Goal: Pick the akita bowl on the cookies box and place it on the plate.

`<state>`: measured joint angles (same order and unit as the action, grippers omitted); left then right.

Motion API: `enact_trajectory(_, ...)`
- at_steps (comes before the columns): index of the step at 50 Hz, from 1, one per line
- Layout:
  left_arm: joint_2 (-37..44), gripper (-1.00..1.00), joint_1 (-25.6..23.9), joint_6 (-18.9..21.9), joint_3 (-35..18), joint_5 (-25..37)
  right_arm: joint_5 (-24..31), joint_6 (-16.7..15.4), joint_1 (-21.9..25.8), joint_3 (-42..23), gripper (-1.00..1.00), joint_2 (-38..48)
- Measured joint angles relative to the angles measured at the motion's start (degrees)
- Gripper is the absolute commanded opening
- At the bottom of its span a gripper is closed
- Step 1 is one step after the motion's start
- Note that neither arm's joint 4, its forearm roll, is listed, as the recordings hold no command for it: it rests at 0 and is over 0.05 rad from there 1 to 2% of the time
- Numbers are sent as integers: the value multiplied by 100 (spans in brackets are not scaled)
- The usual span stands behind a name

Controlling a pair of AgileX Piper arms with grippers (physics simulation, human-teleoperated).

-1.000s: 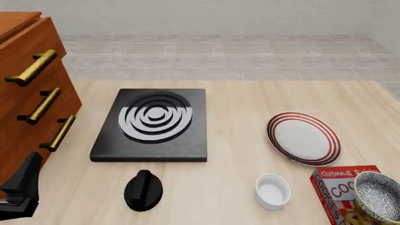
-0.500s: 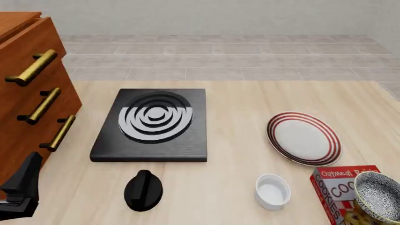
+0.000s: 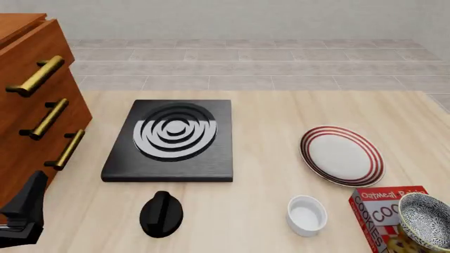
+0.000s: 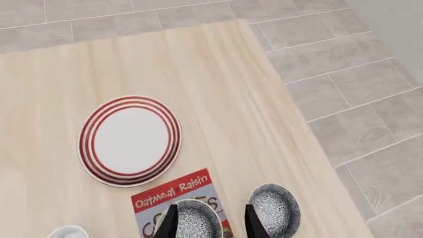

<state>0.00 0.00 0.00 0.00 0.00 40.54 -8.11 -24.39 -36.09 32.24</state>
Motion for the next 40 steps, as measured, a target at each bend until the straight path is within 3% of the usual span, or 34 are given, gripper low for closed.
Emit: enact_trajectory(40, 0, 100, 0, 0, 0, 0, -214, 58, -287, 870, 100, 7)
